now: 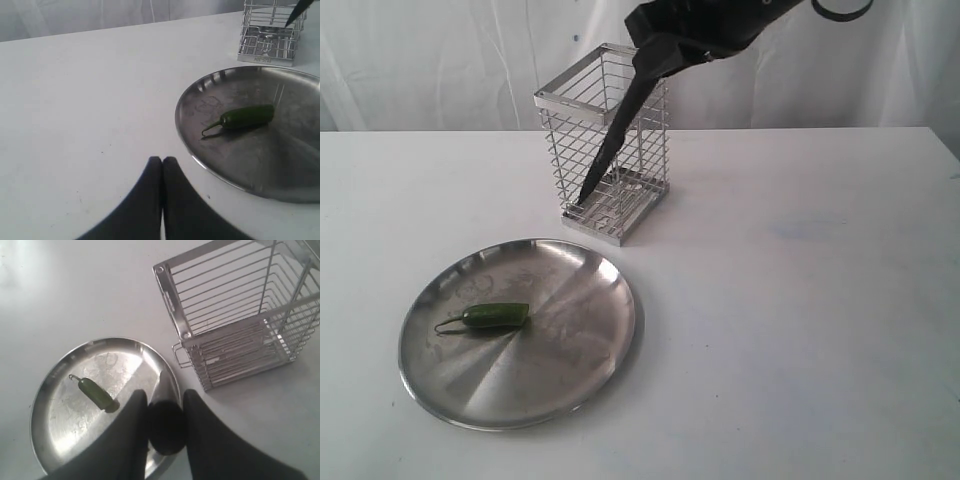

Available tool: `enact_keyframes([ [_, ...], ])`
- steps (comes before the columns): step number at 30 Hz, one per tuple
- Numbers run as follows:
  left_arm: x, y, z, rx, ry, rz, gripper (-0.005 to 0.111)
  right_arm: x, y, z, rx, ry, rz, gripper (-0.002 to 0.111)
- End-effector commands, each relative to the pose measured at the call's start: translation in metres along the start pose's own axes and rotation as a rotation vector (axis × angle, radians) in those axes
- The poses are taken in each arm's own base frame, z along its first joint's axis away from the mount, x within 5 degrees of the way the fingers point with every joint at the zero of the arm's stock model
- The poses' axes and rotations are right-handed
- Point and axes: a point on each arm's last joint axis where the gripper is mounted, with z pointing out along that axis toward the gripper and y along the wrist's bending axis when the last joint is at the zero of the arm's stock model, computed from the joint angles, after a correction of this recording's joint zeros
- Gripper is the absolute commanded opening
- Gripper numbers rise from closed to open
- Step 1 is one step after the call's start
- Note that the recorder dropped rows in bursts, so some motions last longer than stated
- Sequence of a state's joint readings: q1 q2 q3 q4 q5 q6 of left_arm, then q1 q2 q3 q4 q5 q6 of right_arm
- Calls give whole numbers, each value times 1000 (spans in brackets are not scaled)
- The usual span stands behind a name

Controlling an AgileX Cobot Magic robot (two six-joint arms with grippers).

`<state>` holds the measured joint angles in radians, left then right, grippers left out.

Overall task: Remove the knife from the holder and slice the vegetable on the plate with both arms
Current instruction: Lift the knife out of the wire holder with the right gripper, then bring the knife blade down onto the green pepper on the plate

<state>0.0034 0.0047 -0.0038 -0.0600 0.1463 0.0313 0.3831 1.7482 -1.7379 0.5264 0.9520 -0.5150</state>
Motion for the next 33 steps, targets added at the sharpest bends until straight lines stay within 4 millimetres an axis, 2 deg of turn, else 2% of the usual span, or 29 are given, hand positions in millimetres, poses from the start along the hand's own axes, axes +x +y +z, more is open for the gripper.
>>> enact_keyframes([
  [1,1,-1,0,7,1,-8,0,13,8,-19,17,4,-7,0],
  [5,1,-1,0,7,1,-8,0,33,17,-37,50,-13,-4,0],
  [9,1,-1,0,7,1,-8,0,57,26,-57,137,-187,45,0],
  [11,1,-1,0,7,1,-8,0,77,34,-65,163,-272,87,0],
  [16,1,-1,0,7,1,-8,0,137,60,-65,146,-306,106,0],
  [21,1,-1,0,7,1,-8,0,168,74,-66,212,-438,99,0],
  [25,1,-1,0,7,1,-8,0,178,88,-60,219,-492,10,0],
  [30,1,-1,0,7,1,-8,0,171,104,-54,193,-625,18,0],
  [33,1,-1,0,7,1,-8,0,170,111,-43,169,-659,43,0],
])
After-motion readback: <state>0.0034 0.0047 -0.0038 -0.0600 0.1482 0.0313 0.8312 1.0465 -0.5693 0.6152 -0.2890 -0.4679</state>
